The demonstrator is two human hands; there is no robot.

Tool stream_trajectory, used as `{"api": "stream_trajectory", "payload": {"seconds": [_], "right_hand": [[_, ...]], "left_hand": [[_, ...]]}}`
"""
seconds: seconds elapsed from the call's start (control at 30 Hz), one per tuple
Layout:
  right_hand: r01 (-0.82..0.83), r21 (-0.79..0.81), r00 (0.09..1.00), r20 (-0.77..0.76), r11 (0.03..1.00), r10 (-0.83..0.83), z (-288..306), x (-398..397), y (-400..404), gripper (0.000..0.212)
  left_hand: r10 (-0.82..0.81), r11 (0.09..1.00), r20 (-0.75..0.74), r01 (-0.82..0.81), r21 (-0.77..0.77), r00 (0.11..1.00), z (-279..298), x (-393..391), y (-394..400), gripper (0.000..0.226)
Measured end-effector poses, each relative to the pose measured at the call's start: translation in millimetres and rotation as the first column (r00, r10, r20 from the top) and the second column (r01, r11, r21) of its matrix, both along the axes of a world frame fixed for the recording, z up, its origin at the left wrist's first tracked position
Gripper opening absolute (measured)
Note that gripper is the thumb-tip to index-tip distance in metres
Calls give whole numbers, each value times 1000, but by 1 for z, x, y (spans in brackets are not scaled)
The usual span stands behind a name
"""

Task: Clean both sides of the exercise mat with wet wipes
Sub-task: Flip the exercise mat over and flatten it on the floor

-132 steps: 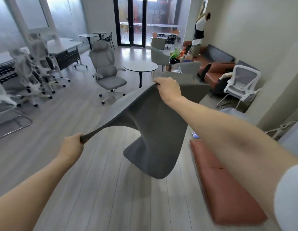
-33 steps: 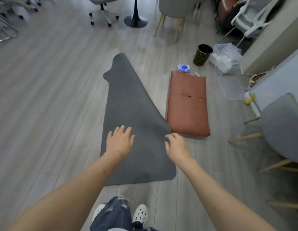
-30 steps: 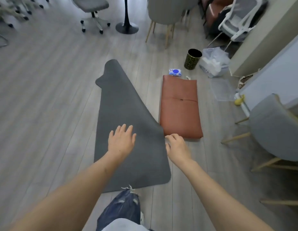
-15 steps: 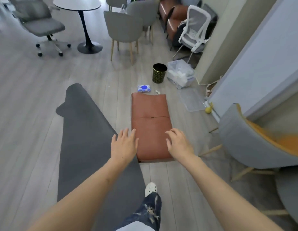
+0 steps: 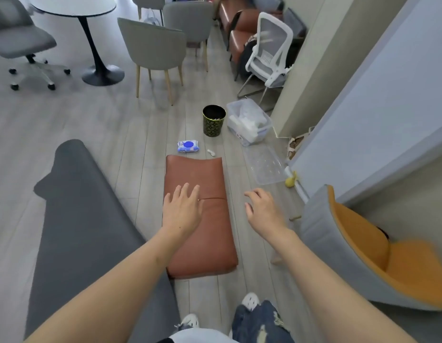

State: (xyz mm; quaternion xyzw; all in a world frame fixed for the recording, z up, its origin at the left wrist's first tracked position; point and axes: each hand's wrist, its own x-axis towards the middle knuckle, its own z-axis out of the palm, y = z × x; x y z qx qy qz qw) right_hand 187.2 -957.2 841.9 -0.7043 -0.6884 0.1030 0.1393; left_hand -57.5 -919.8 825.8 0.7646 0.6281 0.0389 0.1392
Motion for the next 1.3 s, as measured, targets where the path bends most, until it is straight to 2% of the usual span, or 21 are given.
{"api": "stream_trajectory", "payload": {"seconds": [0.2, 0.5, 0.6, 0.7, 0.9, 1.07, 1.3], "right_hand": [[-87, -25, 996, 10, 996, 88, -15, 82, 109, 30], [-277, -77, 959, 33, 958, 280, -6, 200, 282, 34], [-291, -108, 955, 19, 951, 295, -5, 228, 330, 35], [-347, -85, 937, 12, 934, 349, -4, 245, 376, 33], [-421, -75, 907, -20, 904, 420, -16, 256, 479, 31], [-513, -61, 856, 42, 856, 515, -20, 234, 564, 34], [-647, -97, 757, 45, 757, 652, -25, 173, 650, 35]], "left_hand": [[98, 995, -37, -98, -4, 995, -15, 63, 84, 56], [318, 948, -80, -319, 3, 945, -12, 182, 197, 57], [367, 928, -84, -371, -36, 926, -13, 203, 222, 56], [386, 919, -150, -394, -27, 910, -10, 215, 254, 55], [458, 885, -135, -465, -17, 878, -11, 241, 344, 51], [540, 837, -102, -545, -35, 836, -21, 247, 423, 50], [701, 706, -90, -706, -58, 708, -27, 224, 461, 50]]}}
